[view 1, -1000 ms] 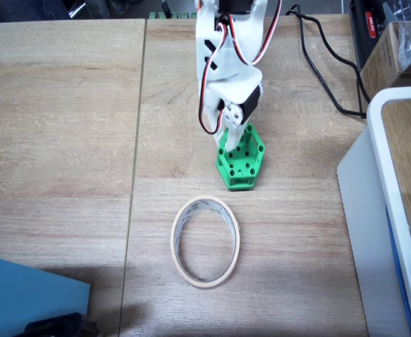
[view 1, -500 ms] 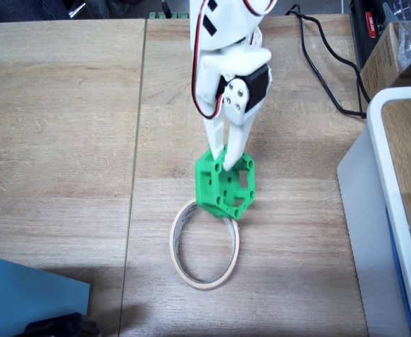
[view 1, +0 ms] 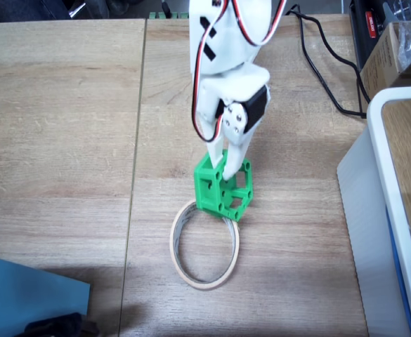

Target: Grasp a component and put it in the bin.

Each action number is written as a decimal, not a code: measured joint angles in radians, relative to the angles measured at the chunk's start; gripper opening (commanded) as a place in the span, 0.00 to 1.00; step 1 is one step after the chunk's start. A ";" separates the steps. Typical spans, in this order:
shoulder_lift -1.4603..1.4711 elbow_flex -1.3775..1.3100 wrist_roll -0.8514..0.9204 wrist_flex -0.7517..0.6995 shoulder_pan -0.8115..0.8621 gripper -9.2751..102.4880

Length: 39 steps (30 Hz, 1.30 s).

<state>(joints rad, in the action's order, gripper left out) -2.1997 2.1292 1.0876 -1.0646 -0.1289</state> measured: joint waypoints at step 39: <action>0.426 -0.327 0.000 0.000 0.193 0.08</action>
<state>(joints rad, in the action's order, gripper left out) -1.7733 1.8024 1.0876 -1.0646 0.0644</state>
